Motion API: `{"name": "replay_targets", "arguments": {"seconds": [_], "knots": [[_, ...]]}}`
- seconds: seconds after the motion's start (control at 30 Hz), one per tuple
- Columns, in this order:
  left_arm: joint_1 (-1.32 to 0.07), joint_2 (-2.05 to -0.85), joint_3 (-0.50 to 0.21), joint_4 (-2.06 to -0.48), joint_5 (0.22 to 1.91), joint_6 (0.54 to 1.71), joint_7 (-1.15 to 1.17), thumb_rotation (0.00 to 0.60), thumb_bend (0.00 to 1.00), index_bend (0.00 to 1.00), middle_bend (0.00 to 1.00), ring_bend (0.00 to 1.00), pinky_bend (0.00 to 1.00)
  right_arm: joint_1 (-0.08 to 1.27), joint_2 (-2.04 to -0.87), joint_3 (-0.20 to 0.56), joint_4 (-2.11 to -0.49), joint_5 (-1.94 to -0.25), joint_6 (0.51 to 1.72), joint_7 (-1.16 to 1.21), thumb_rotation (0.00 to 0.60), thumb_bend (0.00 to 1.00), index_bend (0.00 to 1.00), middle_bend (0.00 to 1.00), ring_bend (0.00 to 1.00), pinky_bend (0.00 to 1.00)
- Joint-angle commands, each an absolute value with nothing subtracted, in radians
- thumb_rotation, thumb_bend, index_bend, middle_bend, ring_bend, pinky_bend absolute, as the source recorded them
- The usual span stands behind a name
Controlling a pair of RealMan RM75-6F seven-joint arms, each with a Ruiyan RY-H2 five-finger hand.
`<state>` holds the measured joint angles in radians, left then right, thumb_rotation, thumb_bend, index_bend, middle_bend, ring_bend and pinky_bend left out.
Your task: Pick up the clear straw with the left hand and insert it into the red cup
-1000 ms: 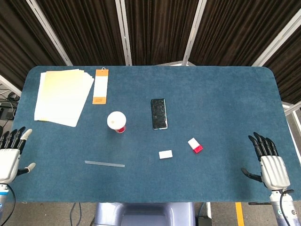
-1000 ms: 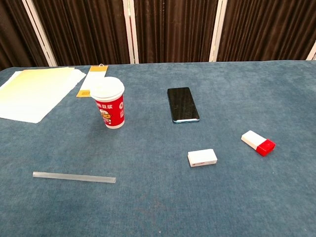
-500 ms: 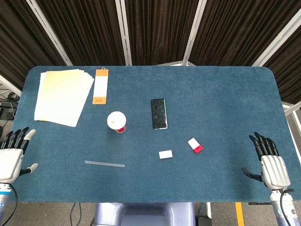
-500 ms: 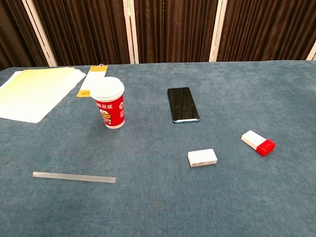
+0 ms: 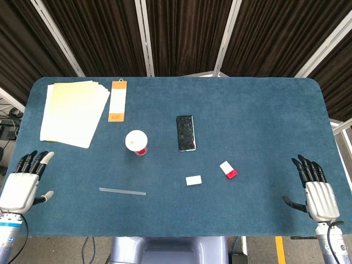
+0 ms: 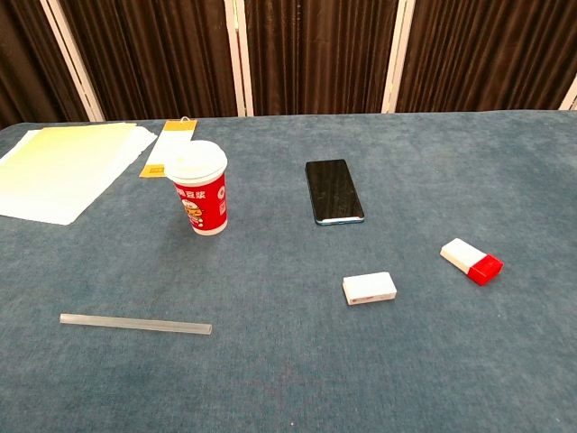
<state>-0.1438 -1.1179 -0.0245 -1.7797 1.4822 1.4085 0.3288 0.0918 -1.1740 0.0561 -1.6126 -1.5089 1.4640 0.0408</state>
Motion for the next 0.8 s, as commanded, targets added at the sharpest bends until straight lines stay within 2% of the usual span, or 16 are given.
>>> {"name": "replay_targets", "arguments": {"seconds": [0.03,0.07,0.13,0.23,0.3,0.4,0.5,0.8], "knots": [[-0.167,-1.146,-0.019,-1.796,1.484,1.371,0.385,0.600,0.00,0.18,0.39,0.36,0.37,0.092,-1.173,0.056,-1.614,-1.507,1.463,0.041,0.600,0.14,0.03,0.00,0.00,0.00],[-0.174,-1.154,-0.017,-1.804,1.479,1.357,0.401,0.600,0.00,0.20,0.47,0.44,0.43,0.092,-1.172,0.056,-1.615,-1.506,1.461,0.041,0.600,0.14,0.03,0.00,0.00,0.00],[-0.189,-1.174,-0.011,-1.828,1.460,1.317,0.420,0.600,0.00,0.29,0.70,0.67,0.58,0.092,-1.170,0.055,-1.616,-1.504,1.457,0.043,0.600,0.15,0.03,0.00,0.00,0.00],[-0.211,-1.202,-0.011,-1.859,1.412,1.266,0.462,0.600,0.04,0.43,0.88,0.83,0.69,0.093,-1.166,0.056,-1.621,-1.499,1.451,0.047,0.600,0.15,0.03,0.00,0.00,0.00],[-0.223,-1.219,-0.012,-1.865,1.389,1.245,0.492,0.600,0.07,0.51,0.94,0.88,0.73,0.093,-1.165,0.056,-1.622,-1.498,1.451,0.048,0.600,0.15,0.03,0.00,0.00,0.00],[-0.242,-1.240,-0.015,-1.880,1.334,1.208,0.540,0.600,0.15,0.55,0.98,0.92,0.76,0.092,-1.164,0.057,-1.623,-1.498,1.452,0.049,0.600,0.15,0.03,0.00,0.00,0.00],[-0.265,-1.257,-0.025,-1.900,1.261,1.169,0.576,0.600,0.24,0.55,1.00,0.93,0.77,0.092,-1.164,0.057,-1.624,-1.495,1.451,0.051,0.600,0.15,0.03,0.00,0.00,0.00],[-0.347,-1.331,-0.055,-1.895,1.068,1.121,0.719,0.600,0.30,0.55,1.00,0.93,0.77,0.092,-1.164,0.059,-1.626,-1.492,1.451,0.051,0.600,0.15,0.03,0.00,0.00,0.00]]}}
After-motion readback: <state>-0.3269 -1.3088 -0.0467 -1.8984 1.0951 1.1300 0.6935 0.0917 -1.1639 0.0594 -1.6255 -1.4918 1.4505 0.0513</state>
